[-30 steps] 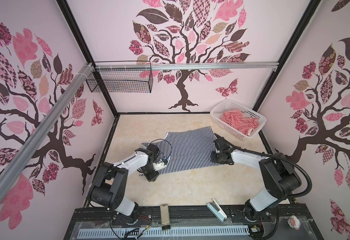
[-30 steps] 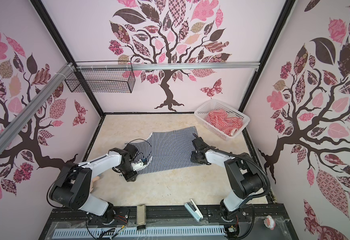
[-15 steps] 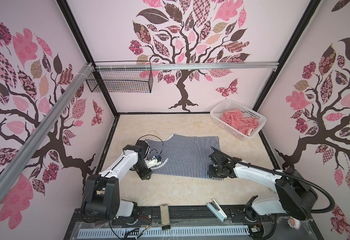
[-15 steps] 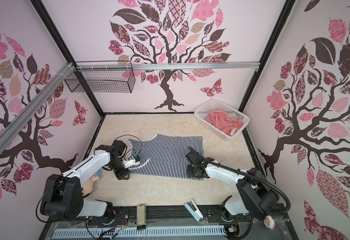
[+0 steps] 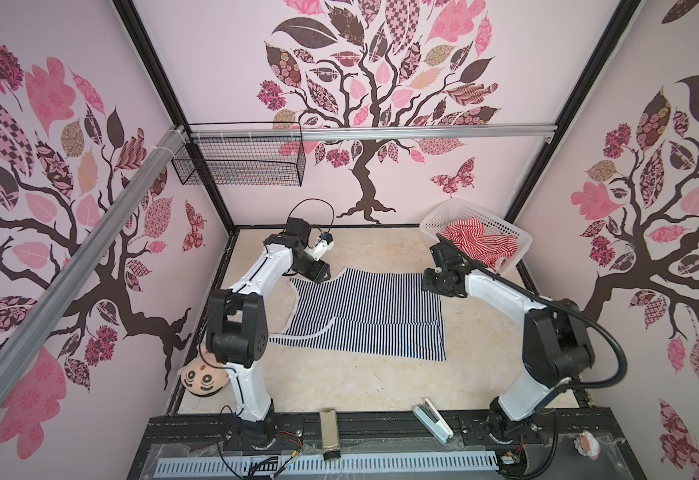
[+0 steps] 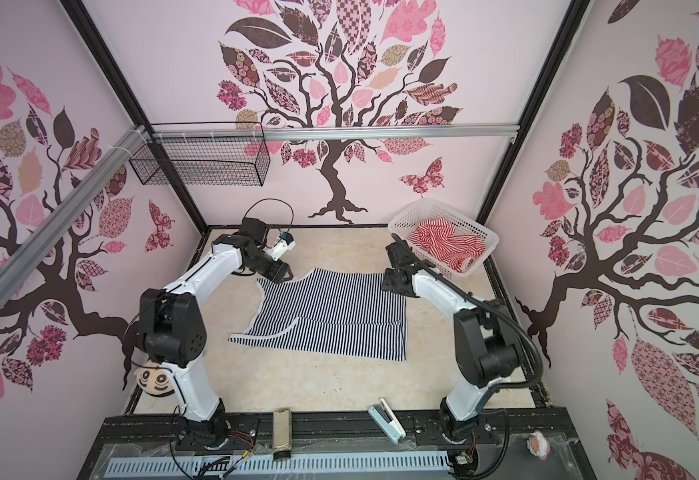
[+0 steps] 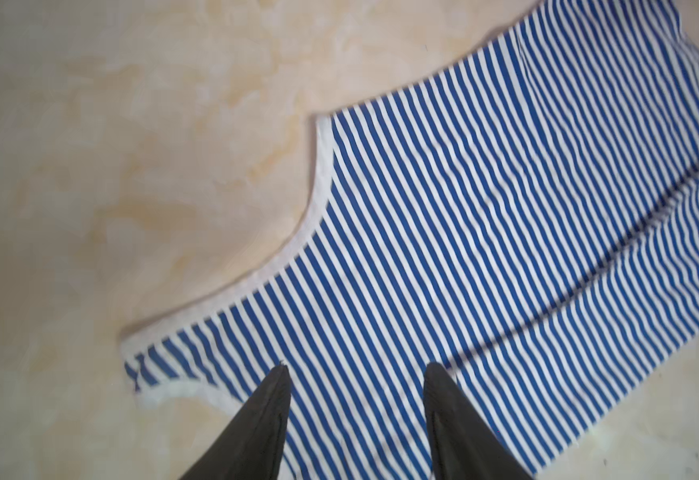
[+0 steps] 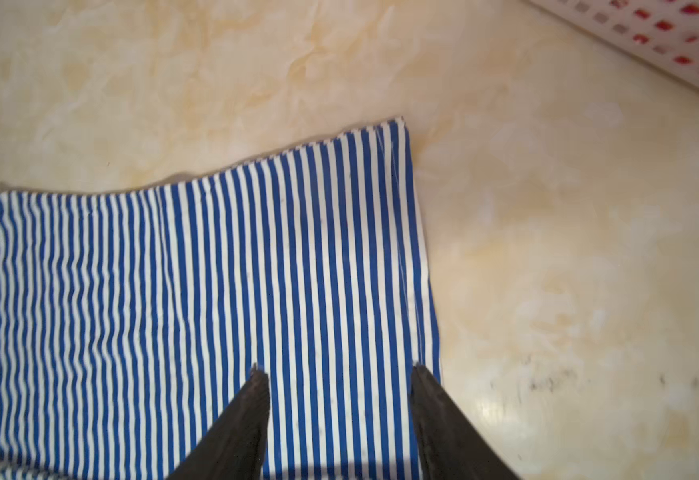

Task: Fold and stack the tank tops

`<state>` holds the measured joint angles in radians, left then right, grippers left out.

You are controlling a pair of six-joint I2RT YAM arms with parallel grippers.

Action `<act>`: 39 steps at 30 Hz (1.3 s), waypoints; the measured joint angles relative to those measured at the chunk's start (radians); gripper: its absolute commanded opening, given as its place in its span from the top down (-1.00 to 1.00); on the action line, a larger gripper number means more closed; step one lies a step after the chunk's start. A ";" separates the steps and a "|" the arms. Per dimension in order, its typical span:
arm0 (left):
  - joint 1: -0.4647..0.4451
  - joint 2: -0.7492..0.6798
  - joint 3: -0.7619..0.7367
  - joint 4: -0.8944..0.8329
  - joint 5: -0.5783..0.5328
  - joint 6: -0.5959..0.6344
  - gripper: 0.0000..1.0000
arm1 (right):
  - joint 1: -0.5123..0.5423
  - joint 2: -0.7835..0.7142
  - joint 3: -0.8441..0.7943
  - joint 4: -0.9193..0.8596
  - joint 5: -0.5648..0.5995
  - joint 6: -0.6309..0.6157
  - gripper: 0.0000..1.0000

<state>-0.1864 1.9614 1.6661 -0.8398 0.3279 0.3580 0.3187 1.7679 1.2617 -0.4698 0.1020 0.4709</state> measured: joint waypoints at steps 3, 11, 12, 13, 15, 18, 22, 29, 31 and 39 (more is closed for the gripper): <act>-0.006 0.155 0.165 0.011 0.021 -0.055 -0.12 | -0.034 0.126 0.104 -0.009 0.001 -0.021 0.15; -0.034 0.427 0.467 -0.023 0.045 -0.118 -0.14 | -0.110 0.302 0.241 -0.036 0.009 -0.053 0.17; -0.039 0.440 0.479 -0.031 0.044 -0.124 -0.14 | -0.116 0.309 0.244 -0.039 0.010 -0.056 0.13; -0.044 0.448 0.487 -0.034 0.043 -0.127 -0.14 | -0.121 0.313 0.245 -0.040 0.010 -0.058 0.10; -0.056 0.461 0.502 -0.037 0.042 -0.132 -0.14 | -0.132 0.321 0.245 -0.047 0.009 -0.066 0.09; -0.073 0.469 0.508 -0.037 0.037 -0.138 -0.14 | -0.136 0.337 0.252 -0.054 0.008 -0.069 0.09; -0.089 0.477 0.508 -0.037 0.029 -0.143 -0.14 | -0.140 0.356 0.272 -0.051 0.000 -0.071 0.09; -0.090 0.497 0.508 -0.033 0.004 -0.146 -0.14 | -0.150 0.381 0.309 -0.047 -0.022 -0.068 0.11; -0.089 0.506 0.514 -0.033 -0.010 -0.148 -0.14 | -0.152 0.396 0.332 -0.047 -0.029 -0.067 0.12; -0.085 0.542 0.531 -0.039 -0.035 -0.148 -0.12 | -0.159 0.423 0.371 -0.037 -0.056 -0.061 0.50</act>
<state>-0.2710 2.5034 2.1975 -0.8787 0.2932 0.2100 0.1593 2.1906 1.6325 -0.5064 0.0456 0.4103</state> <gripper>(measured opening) 0.564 0.313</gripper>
